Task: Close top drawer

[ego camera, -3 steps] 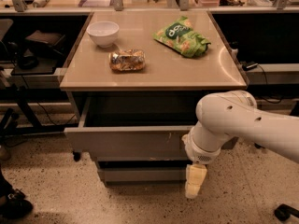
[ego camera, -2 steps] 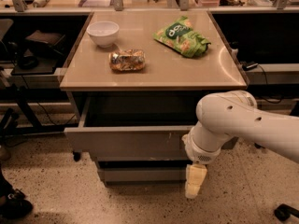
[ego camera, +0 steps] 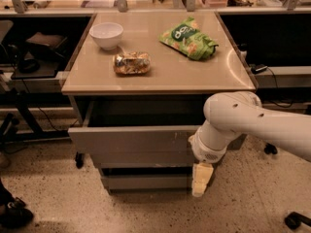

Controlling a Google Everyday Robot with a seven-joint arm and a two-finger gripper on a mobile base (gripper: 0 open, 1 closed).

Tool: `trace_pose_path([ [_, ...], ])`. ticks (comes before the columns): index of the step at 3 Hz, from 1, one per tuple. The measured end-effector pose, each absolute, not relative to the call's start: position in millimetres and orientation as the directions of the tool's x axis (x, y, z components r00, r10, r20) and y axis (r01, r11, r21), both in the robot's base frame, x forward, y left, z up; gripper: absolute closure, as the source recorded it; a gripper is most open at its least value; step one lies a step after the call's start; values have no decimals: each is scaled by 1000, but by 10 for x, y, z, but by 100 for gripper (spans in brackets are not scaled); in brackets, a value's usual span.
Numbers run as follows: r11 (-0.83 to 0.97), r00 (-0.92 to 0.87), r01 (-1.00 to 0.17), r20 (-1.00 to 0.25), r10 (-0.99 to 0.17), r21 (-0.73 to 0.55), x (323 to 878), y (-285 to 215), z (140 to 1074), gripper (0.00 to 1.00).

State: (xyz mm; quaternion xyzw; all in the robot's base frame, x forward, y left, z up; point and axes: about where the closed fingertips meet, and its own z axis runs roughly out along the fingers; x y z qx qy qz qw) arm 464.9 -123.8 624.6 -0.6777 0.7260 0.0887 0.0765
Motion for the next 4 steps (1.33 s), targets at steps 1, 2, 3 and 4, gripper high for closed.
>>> trace_pose_path([
  [1, 41, -46, -999, -243, -969, 25, 4985, -1028, 6231, 0],
  [2, 41, -46, -999, -244, -969, 25, 4975, -1030, 6231, 0],
  [3, 32, -36, -999, -255, -966, 19, 5383, -734, 6280, 0],
  [4, 32, -36, -999, -255, -966, 19, 5383, -734, 6280, 0],
])
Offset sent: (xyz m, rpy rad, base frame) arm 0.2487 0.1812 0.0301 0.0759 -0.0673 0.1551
